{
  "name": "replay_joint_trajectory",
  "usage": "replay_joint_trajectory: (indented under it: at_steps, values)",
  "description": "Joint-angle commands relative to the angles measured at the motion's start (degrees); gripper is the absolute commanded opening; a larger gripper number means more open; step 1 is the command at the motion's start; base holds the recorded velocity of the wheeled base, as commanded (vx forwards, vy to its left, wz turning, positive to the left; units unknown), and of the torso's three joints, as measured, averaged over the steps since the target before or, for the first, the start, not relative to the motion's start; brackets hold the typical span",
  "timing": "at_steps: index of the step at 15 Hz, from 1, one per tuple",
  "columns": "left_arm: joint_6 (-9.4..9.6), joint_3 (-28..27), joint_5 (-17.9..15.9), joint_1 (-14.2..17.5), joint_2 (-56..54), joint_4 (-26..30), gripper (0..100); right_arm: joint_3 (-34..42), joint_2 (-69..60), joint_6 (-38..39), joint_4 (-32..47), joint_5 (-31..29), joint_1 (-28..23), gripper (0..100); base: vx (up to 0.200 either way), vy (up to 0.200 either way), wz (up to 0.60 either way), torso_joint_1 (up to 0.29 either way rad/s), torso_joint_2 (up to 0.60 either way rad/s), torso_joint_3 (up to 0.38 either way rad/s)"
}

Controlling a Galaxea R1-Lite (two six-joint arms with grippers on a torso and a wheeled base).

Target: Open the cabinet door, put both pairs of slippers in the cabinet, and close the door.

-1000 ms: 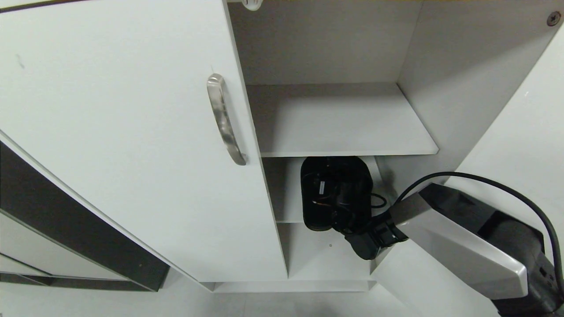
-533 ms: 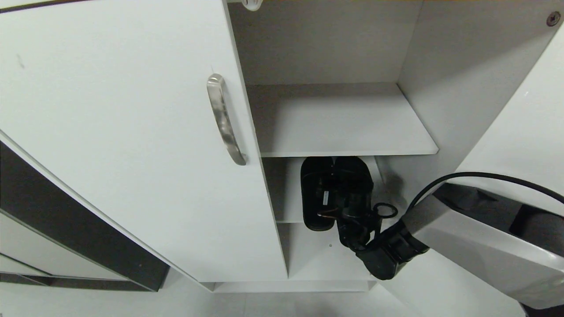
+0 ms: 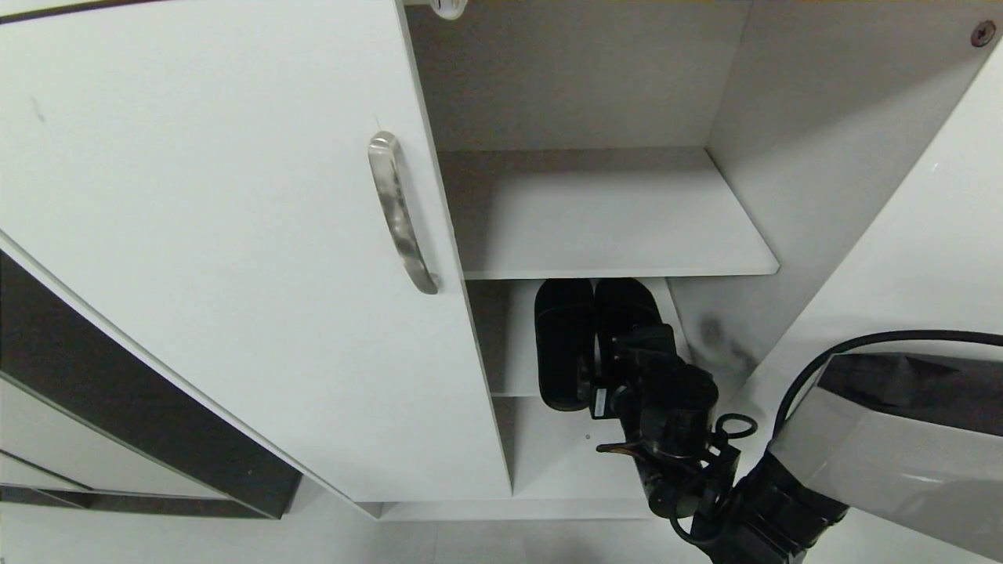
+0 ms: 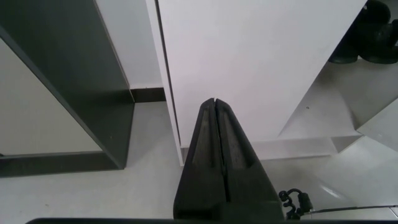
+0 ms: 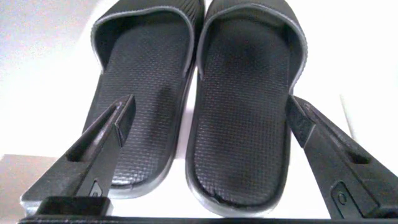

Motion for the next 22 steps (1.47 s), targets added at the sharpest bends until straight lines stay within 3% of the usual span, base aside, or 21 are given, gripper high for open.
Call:
replay_joint_trajectory:
  at_steps: [1,3,10,22]
  values:
    - [0.0,0.0,0.0,0.0,0.0,0.0,0,0.8,-1.4,0.0,-0.1,0.0,0.5,100,0.0,0.0,0.0,0.0,0.0,0.0]
    - [0.0,0.0,0.0,0.0,0.1,0.0,0,0.9,-1.3,0.0,-0.1,0.0,1.3,100,0.0,0.0,0.0,0.0,0.0,0.0]
    - [0.0,0.0,0.0,0.0,0.0,0.0,0,1.5,-1.0,-0.1,0.0,0.0,2.6,100,-0.2,0.0,0.0,0.001,0.0,0.002]
    - [-0.27,0.0,0.2,0.0,0.0,0.0,0,3.1,-1.0,-0.1,0.0,0.2,3.8,100,0.0,0.0,0.0,0.0,0.0,0.0]
